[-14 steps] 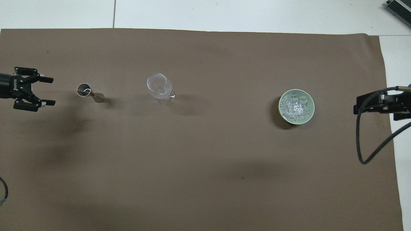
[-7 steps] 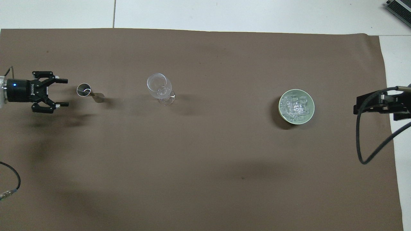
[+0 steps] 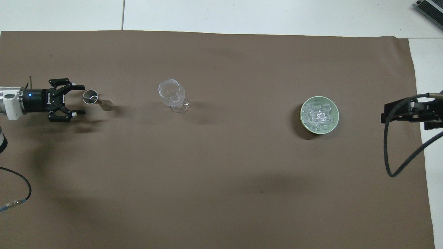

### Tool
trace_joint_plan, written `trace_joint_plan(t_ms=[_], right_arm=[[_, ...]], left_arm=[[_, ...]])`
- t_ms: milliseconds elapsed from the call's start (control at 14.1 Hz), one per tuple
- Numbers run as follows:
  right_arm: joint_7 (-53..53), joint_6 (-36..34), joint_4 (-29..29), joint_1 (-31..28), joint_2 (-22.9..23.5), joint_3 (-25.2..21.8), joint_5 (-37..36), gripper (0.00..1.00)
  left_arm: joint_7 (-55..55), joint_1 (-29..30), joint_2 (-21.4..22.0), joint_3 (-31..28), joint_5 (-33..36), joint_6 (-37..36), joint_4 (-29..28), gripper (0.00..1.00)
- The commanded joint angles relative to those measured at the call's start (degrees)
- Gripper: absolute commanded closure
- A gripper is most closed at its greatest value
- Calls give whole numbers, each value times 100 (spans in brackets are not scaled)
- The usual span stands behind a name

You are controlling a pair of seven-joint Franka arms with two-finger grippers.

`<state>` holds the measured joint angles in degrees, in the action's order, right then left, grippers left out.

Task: Pour wine and add ice with both arms
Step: 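Open the left gripper and reach toward the small silver cup, then close the left gripper around the silver cup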

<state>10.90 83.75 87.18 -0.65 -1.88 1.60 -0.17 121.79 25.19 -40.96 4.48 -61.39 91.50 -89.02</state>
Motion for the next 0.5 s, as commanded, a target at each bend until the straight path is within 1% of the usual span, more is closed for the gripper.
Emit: trace_joint_plan(t_ms=[0, 284, 427], right_arm=[[-80, -34, -17, -93, -23, 51, 53, 0], [-80, -34, -17, -93, -23, 51, 53, 0], [-80, -34, -17, -93, -23, 51, 53, 0]], left_arm=[[249, 284, -342, 351, -329, -246, 51, 0], [337, 592, -518, 878, -681, -403, 77, 0], [363, 654, -527, 905, -787, -431, 77, 0]])
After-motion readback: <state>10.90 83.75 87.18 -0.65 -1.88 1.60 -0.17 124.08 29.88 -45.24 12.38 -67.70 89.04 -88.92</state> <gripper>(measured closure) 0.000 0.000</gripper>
